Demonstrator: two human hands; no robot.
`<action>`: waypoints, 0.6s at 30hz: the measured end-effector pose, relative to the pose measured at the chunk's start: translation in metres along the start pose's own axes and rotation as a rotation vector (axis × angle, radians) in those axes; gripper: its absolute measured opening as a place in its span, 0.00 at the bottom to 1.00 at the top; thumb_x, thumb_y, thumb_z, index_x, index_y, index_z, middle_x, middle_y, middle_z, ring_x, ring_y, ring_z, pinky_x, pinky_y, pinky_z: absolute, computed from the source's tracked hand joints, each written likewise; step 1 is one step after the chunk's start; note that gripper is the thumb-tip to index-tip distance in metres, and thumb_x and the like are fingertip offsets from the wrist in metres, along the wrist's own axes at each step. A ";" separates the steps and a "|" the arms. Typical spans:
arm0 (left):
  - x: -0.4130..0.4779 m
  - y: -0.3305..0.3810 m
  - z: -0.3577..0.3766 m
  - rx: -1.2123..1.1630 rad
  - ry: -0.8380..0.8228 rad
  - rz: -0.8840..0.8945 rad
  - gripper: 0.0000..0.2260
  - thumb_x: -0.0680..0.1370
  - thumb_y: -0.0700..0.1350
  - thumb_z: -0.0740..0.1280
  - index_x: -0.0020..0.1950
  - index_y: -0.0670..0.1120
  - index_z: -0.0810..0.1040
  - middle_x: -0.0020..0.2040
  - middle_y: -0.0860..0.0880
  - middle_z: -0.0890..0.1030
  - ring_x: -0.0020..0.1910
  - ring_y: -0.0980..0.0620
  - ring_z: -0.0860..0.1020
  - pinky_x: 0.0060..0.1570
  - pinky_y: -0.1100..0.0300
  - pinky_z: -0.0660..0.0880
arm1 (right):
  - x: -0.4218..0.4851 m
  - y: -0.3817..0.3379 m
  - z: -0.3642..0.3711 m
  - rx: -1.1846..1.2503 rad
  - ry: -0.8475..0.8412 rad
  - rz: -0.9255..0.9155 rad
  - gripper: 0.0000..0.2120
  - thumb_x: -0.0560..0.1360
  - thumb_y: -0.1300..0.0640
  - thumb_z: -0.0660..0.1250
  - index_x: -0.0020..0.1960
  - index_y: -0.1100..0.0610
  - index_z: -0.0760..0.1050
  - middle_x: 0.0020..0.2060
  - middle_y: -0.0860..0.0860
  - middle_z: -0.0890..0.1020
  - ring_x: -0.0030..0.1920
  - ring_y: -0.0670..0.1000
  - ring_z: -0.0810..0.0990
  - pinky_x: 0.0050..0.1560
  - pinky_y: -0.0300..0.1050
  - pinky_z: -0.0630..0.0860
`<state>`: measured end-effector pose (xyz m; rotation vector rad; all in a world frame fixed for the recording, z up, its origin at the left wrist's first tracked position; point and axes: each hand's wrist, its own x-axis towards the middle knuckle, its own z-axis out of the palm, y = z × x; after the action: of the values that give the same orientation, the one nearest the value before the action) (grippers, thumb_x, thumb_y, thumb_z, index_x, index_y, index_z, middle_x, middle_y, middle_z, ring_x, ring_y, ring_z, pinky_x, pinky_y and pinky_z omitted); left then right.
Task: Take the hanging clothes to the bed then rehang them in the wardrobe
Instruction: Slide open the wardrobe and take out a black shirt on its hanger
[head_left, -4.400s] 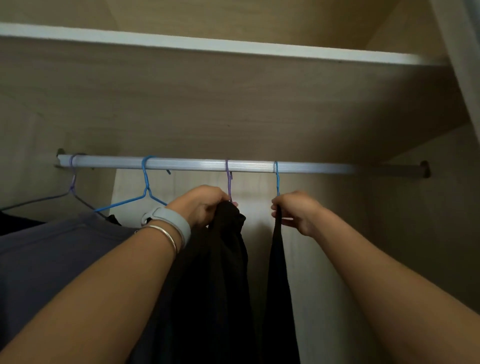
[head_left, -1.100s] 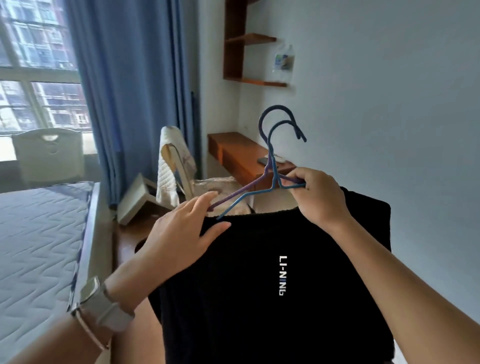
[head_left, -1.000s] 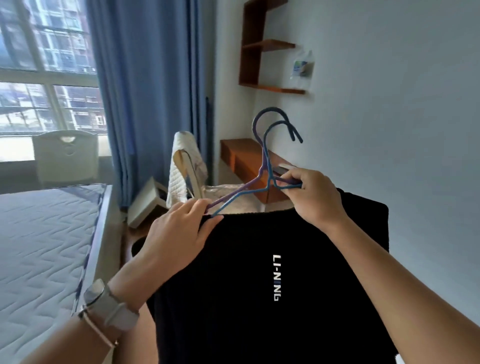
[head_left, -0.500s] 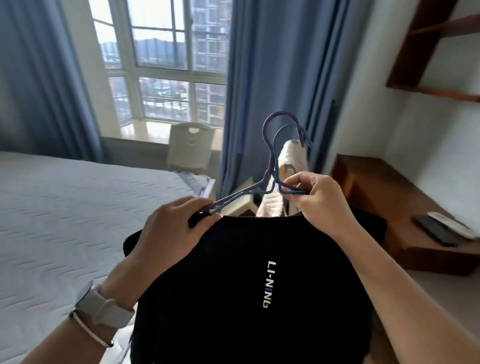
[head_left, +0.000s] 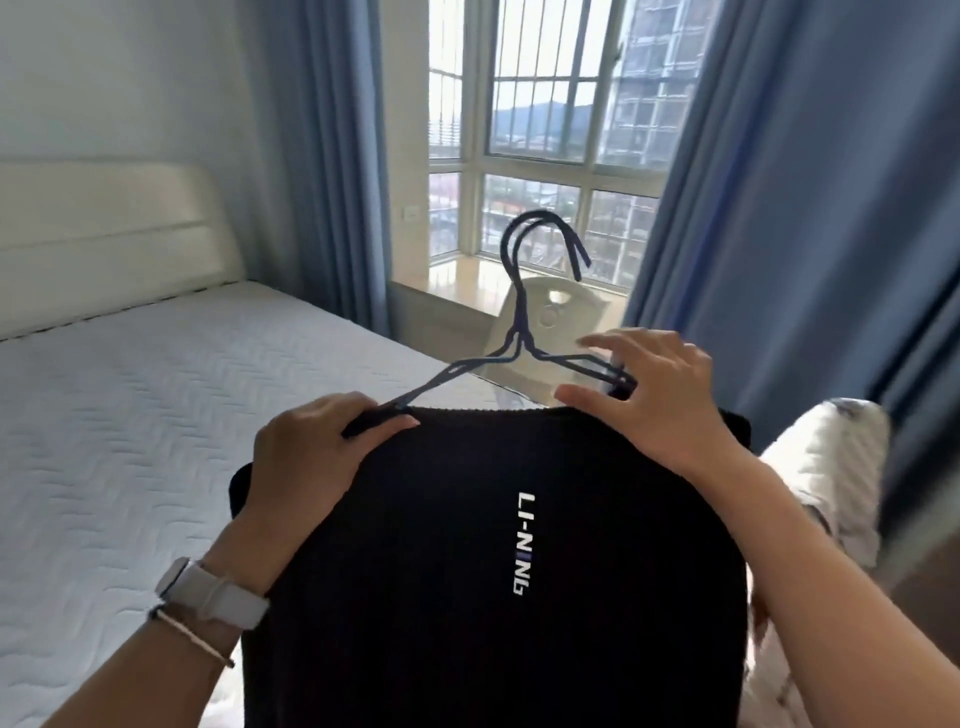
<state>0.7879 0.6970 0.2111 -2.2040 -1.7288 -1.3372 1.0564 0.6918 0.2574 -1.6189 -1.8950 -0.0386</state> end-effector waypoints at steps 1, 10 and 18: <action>0.012 -0.003 0.009 0.012 0.015 -0.021 0.24 0.66 0.67 0.59 0.37 0.48 0.81 0.33 0.52 0.82 0.34 0.50 0.80 0.38 0.55 0.76 | 0.016 0.018 0.003 -0.024 -0.031 0.026 0.41 0.56 0.22 0.54 0.65 0.39 0.68 0.65 0.44 0.74 0.69 0.51 0.67 0.72 0.54 0.53; 0.131 -0.045 0.133 0.089 0.042 -0.139 0.17 0.66 0.61 0.70 0.38 0.48 0.82 0.35 0.51 0.83 0.37 0.50 0.80 0.41 0.53 0.76 | 0.173 0.157 0.087 0.083 -0.260 0.076 0.21 0.69 0.39 0.65 0.54 0.52 0.77 0.47 0.52 0.80 0.53 0.55 0.77 0.57 0.49 0.73; 0.274 -0.077 0.222 0.035 0.037 -0.175 0.20 0.62 0.59 0.74 0.42 0.44 0.81 0.37 0.46 0.83 0.36 0.48 0.80 0.43 0.53 0.78 | 0.359 0.217 0.141 -0.081 -0.055 -0.098 0.20 0.74 0.44 0.62 0.56 0.59 0.73 0.55 0.58 0.78 0.61 0.59 0.70 0.61 0.53 0.65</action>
<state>0.8598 1.0510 0.2102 -2.0367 -1.9549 -1.3606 1.1752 1.1180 0.2360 -1.5943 -2.0379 -0.1139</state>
